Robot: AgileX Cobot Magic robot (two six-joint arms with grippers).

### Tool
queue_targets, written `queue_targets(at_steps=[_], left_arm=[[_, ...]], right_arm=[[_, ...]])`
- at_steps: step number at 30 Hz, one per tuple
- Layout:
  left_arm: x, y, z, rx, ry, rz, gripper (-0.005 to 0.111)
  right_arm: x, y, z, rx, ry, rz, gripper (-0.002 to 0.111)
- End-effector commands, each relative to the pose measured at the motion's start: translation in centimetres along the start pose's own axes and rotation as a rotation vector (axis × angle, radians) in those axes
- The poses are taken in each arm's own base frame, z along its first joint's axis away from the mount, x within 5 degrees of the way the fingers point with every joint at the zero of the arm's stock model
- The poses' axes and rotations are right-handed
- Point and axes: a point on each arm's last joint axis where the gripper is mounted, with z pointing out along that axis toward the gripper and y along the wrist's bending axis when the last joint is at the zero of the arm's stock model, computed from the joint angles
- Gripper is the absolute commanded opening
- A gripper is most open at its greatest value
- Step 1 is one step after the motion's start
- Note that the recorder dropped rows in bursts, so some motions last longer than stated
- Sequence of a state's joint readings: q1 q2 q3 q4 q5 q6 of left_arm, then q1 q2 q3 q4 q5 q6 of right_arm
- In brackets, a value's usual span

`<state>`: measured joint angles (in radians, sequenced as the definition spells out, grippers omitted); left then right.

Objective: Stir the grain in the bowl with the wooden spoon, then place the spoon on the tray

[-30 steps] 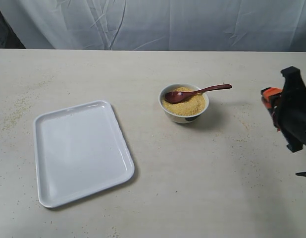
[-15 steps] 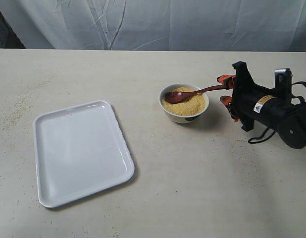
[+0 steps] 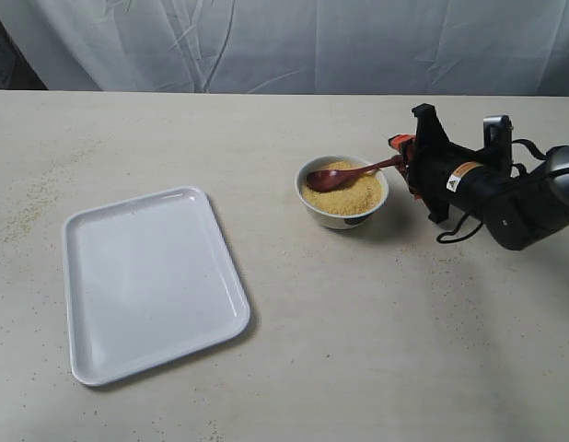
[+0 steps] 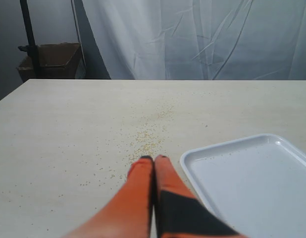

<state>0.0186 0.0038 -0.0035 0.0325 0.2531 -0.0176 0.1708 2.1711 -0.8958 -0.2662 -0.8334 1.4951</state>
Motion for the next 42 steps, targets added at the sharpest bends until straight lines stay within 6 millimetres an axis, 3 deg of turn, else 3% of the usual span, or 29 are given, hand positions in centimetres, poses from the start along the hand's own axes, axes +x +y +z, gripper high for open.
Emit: queue_targets(at_steps=[1,2,6,10,11,16,24,33,42], left_arm=[[0.0,0.0,0.0,-0.005,-0.014,0.006,0.0],[0.0,0.0,0.0,-0.005,-0.014,0.006,0.0],[0.0,0.0,0.0,-0.005,-0.014,0.006,0.0],[0.0,0.0,0.0,-0.005,-0.014,0.006,0.0],[0.0,0.0,0.0,-0.005,-0.014,0.006,0.0],[0.0,0.0,0.0,-0.005,-0.014,0.006,0.0],[0.0,0.0,0.0,-0.005,-0.014,0.006,0.0],[0.0,0.0,0.0,-0.005,-0.014,0.006,0.0],[0.0,0.0,0.0,-0.005,-0.014,0.006,0.0]], right_arm=[[-0.1,0.3,0.1,-0.017,-0.01,-0.016,0.004],[-0.2,0.4,0.1,-0.021,-0.013,-0.025,0.0],[-0.5,0.9,0.1,-0.081,-0.045,-0.037,0.0],[-1.1,3.4,-0.5,-0.309,-0.129,-0.116,0.0],[-1.2,4.3,-0.9,-0.393,-0.159,-0.183,0.0],[-1.0,6.8,-1.8,-0.452,-0.186,-0.56,0.0],[1.3,11.0,-4.4,-0.663,-0.128,-1.272,0.0],[1.1,8.3,-3.4,-0.332,0.084,-1.399,0.0],[4.3,8.2,-3.1,-0.513,0.175,-1.349,0.0]])
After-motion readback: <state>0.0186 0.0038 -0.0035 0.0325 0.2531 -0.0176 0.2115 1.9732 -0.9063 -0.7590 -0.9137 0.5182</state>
